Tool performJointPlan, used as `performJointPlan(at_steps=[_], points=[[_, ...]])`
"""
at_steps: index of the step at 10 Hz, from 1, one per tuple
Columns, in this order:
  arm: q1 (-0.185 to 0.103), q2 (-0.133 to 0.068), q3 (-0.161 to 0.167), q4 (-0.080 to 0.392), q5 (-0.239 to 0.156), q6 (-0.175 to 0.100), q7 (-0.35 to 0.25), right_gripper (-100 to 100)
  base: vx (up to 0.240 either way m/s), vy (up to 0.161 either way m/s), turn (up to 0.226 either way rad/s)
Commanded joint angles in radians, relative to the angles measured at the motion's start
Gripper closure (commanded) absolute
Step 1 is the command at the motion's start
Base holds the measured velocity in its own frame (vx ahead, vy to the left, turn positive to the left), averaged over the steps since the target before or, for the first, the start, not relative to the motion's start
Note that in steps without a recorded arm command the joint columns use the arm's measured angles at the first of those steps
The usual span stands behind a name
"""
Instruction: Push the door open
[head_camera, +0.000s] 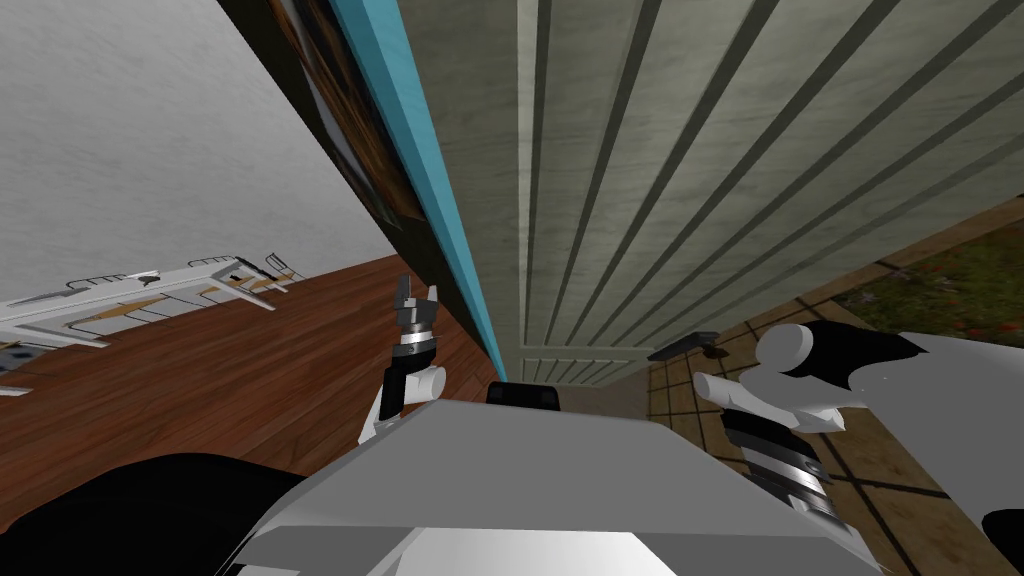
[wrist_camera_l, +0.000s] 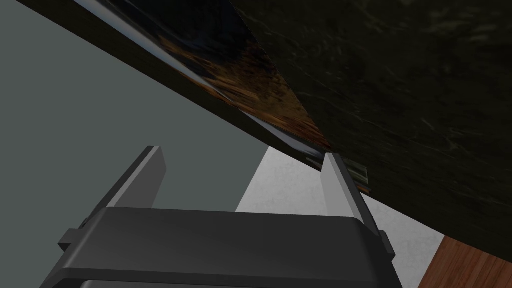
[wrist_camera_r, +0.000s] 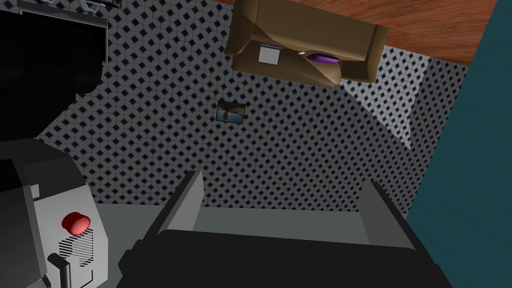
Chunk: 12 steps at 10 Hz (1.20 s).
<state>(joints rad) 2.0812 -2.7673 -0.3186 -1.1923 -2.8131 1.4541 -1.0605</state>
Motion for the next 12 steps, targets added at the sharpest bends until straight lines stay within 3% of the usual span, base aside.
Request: performJointPlan(at_steps=[1, 7, 8, 12], points=[[0.000, 0.000, 0.000, 0.000, 0.000, 0.000, 0.000, -100, -0.010, 0.019, -0.056], [0.000, 0.000, 0.000, 0.000, 0.000, 0.000, 0.000, -100, 0.000, 0.000, 0.000], [0.001, -0.010, 0.002, 0.003, -0.004, 0.003, -0.007, -100, 0.024, -0.047, 0.133], [0.002, -0.016, 0.004, 0.005, -0.007, 0.005, -0.012, -100, 0.014, -0.027, 0.078]])
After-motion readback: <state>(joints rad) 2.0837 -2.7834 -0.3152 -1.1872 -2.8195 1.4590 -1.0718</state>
